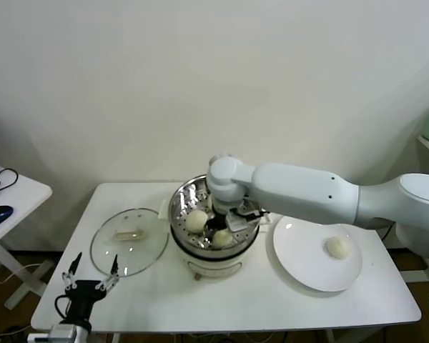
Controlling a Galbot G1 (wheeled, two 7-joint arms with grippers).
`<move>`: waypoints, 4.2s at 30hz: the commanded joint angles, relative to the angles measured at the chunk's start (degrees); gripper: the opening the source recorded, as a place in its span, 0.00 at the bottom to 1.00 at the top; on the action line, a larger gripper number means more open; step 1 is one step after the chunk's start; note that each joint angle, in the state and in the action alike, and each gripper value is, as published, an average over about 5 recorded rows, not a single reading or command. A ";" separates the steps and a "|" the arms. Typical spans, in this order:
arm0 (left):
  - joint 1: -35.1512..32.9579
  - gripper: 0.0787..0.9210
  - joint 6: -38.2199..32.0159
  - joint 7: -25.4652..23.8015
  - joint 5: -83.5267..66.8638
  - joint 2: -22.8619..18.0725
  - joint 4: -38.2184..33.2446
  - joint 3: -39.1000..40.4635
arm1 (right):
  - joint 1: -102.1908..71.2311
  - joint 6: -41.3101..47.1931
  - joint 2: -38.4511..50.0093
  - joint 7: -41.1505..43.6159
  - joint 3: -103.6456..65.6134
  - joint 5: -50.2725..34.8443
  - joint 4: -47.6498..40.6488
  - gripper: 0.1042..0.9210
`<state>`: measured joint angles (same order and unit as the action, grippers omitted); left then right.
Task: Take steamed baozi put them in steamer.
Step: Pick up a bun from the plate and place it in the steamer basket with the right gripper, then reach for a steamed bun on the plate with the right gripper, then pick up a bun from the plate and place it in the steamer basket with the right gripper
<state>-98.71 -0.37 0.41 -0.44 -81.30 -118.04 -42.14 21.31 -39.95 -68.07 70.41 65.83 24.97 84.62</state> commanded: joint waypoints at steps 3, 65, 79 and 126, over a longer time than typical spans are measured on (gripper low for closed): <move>0.39 0.88 1.05 0.04 -3.92 -0.09 -1.10 0.24 | 0.15 -0.53 0.13 -0.05 -0.19 -1.07 -0.60 0.86; 0.22 0.88 -0.38 0.08 -3.16 0.04 -5.56 1.57 | -14.87 43.68 36.07 -5.59 -7.44 -25.89 -21.85 0.88; -0.26 0.88 -0.13 0.12 -3.81 0.44 -5.05 1.14 | -19.15 42.08 30.23 -6.89 -10.86 -21.60 -27.74 0.88; -0.87 0.88 -0.39 0.55 -2.64 -0.74 -4.82 1.43 | 0.51 49.00 26.56 -7.55 4.33 -49.01 -27.01 0.70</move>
<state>-99.61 -0.68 0.93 -3.32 -82.08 -122.55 -40.81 8.18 5.18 -40.19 63.09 59.31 -6.98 56.13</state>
